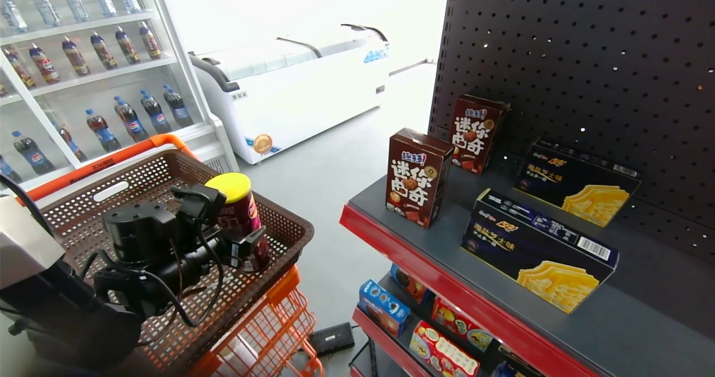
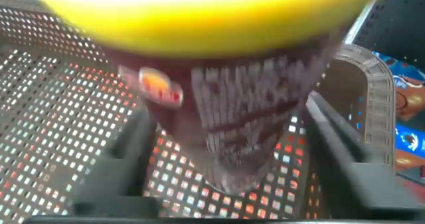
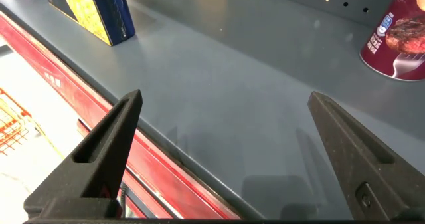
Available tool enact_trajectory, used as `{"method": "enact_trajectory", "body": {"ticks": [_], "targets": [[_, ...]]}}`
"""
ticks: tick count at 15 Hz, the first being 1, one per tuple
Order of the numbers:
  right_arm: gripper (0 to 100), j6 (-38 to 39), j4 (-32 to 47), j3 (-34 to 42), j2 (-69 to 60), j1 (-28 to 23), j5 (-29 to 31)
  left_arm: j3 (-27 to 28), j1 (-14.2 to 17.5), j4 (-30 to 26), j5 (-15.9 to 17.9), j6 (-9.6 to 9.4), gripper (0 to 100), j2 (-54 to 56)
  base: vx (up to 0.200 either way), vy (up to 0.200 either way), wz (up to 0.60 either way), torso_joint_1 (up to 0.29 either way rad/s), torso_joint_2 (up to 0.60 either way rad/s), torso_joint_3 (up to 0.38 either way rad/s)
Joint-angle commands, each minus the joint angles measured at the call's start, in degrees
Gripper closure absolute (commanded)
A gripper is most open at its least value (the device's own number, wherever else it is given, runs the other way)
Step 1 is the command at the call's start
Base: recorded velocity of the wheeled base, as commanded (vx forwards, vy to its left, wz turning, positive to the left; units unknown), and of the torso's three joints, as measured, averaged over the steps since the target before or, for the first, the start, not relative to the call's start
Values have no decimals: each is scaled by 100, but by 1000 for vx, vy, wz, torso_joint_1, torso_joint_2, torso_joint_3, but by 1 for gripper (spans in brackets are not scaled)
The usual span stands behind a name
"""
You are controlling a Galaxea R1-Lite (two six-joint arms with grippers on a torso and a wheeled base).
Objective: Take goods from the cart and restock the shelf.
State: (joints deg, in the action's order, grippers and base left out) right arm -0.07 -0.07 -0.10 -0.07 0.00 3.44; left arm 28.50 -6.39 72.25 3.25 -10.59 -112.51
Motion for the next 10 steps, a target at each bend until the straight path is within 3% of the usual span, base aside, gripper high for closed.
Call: {"method": "enact_trajectory", "body": {"ticks": [1,4,5,7,10], "targets": [[0,-1,-1,1,7,0,-1,85,-3,-1,-9,-30,100,-78,0,0,0,0,0,0],[0,-1,-1,1,7,0,-1,-29,-38,-36,-27,-277,100,-70,0,0,0,0,0,0],[0,-1,-1,1,7,0,-1,-3,-47,-62,-35,-663,100,-52,0,0,0,0,0,0],[0,-1,-1,1,7,0,-1,68,-117,-45,-27,-804,100,1,0,0,0,0,0,0],[0,-1,-1,1,7,0,-1,244,-135,-97,-79,-769,100,106,0,0,0,0,0,0]]}}
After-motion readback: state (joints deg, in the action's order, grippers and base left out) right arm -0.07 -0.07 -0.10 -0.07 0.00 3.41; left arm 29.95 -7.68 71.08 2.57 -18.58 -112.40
